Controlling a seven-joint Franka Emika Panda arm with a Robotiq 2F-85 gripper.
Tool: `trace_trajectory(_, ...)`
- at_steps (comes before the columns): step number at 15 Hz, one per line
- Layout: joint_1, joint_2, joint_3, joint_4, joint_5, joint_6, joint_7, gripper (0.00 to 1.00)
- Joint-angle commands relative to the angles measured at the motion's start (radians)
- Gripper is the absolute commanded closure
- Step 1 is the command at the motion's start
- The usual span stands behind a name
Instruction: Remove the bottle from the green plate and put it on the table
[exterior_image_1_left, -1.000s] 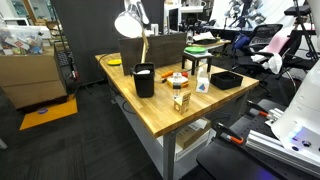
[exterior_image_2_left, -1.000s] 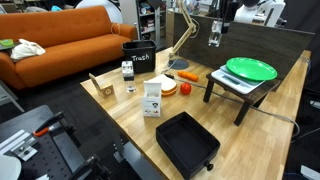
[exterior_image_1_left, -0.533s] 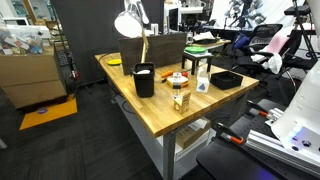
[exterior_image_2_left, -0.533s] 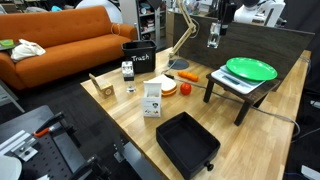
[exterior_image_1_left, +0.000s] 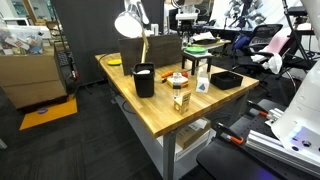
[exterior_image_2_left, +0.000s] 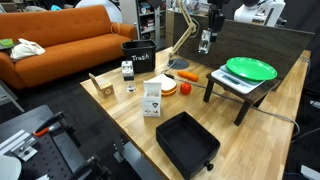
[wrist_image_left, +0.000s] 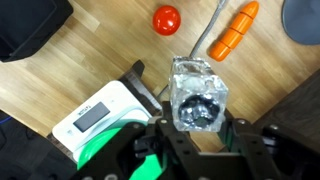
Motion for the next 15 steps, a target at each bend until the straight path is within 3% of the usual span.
trace_trajectory(1, -0.005, 0.094, 0.02, 0.133, 0.001, -0.06, -0.076, 0.82)
trace_trajectory(15, 0.015, 0.343, 0.062, 0.421, 0.003, -0.241, -0.218, 0.82)
